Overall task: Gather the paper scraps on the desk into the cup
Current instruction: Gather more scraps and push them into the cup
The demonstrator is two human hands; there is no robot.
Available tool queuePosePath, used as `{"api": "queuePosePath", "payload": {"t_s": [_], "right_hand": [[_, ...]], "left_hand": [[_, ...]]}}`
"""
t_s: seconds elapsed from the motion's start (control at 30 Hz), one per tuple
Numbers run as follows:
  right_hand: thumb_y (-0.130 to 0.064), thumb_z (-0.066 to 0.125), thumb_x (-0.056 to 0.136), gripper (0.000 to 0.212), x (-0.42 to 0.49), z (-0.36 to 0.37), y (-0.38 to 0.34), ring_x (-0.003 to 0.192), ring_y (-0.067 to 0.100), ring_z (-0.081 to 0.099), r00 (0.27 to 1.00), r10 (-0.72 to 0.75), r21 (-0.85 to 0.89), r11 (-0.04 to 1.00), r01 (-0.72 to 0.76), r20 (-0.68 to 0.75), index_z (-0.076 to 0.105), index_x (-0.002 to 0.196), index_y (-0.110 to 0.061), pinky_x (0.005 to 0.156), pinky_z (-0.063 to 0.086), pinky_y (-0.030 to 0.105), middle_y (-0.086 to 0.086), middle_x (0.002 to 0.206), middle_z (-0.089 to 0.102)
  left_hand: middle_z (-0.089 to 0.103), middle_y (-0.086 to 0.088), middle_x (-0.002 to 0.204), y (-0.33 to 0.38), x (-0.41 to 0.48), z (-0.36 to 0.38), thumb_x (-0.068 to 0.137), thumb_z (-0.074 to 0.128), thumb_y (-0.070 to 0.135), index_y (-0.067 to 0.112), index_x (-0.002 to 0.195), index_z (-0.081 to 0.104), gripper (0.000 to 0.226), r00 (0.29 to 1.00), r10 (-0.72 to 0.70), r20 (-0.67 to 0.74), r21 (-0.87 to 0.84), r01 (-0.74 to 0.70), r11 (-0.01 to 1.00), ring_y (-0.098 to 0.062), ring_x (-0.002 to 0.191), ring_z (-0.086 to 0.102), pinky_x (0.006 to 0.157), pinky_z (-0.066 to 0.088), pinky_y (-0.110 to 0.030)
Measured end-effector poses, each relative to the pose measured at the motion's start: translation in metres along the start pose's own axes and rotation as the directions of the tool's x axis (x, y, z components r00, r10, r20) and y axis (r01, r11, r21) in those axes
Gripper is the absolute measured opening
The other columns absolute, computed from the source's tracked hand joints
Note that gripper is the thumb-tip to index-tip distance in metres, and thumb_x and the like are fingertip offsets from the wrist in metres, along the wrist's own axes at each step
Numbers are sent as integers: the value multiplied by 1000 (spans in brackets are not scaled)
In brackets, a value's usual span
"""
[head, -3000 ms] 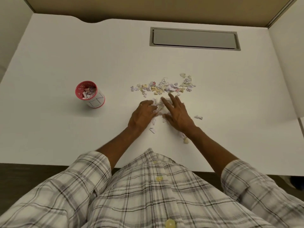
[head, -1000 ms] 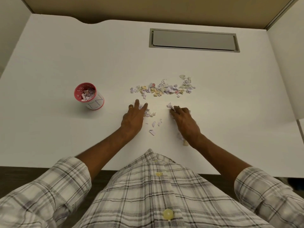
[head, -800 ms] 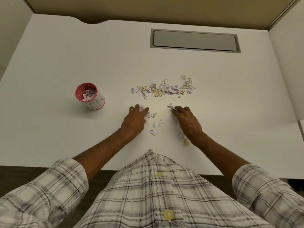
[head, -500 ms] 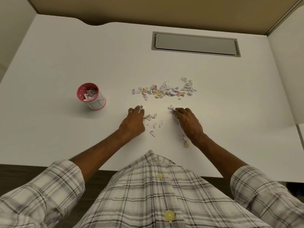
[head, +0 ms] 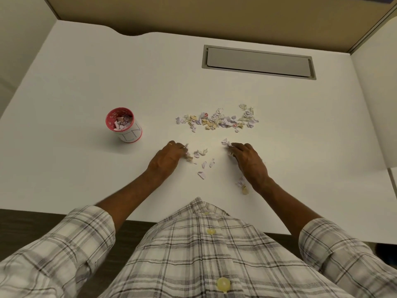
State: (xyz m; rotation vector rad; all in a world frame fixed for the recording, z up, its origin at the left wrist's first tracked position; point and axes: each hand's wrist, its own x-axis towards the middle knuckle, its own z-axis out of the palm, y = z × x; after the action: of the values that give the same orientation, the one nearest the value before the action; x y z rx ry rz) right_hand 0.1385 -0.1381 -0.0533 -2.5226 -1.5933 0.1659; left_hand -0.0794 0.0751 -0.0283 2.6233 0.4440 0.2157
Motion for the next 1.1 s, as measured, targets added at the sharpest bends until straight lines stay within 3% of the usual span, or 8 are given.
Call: {"api": "queuePosePath", "payload": {"t_s": [0.27,0.43,0.57,0.63,0.73,0.83,0.93,1.1], "right_hand": [[-1,60,97,31,3,-3,-4,102,34,65,998,20,40,999,-18,-53,67,126,-4,87,56,40,15,132,66],[-3,60,98,32,2,-4,-3,106,33,64,998,7,38,999,-5,-56,66,129,-5,90,54,38,13,135,64],[-5,60,98,28,3,-3,-3,103,33,64,997,2,47,999,2,-71,68,125,-5,87,55,38,13,132,66],[-6,61,97,28,3,-2,-2,101,33,65,997,-1,45,999,5,-82,69,124,-5,86,55,38,13,131,67],[-7,62,97,27,3,0,-1,101,33,65,996,-5,45,999,9,-91,69,123,-6,85,55,38,13,130,68],[-7,61,97,27,4,0,-2,102,33,64,996,0,48,999,5,-91,69,122,-6,86,56,39,13,129,68],[-4,62,96,26,5,-1,-4,101,35,65,996,2,41,999,2,-92,70,121,-3,86,56,40,15,126,69],[-1,62,96,27,6,-3,-3,101,35,65,996,12,47,999,-8,-88,69,121,-4,88,55,41,14,126,69]], "left_hand": [[75,-12,106,5,12,-16,91,65,7,2,108,74,19,950,-212,-228,-177,173,969,-27,97,69,92,41,-19],[74,-7,111,6,15,-58,93,64,11,6,111,73,21,893,-286,-348,-249,206,946,-20,104,68,98,51,-29],[73,-3,112,-16,7,-108,93,63,13,8,111,74,21,817,-364,-447,-279,259,925,-4,102,64,97,44,-9],[73,-2,114,-32,2,-131,93,62,14,9,112,74,23,794,-389,-467,-245,306,920,-6,104,64,98,44,-11],[72,-6,117,-57,-5,-152,94,61,15,10,114,73,24,788,-438,-433,-188,396,899,-17,108,67,100,49,-23],[72,-12,114,-78,-8,-157,95,62,17,9,115,73,24,844,-457,-281,-49,463,885,-28,107,66,94,50,-33],[71,-17,109,-88,-5,-153,94,63,15,10,115,73,24,880,-462,-113,98,473,876,-36,102,65,86,48,-33],[69,-16,116,-88,4,-149,92,64,22,20,117,73,26,891,-448,-68,224,451,864,-40,103,64,87,51,-40]]}}
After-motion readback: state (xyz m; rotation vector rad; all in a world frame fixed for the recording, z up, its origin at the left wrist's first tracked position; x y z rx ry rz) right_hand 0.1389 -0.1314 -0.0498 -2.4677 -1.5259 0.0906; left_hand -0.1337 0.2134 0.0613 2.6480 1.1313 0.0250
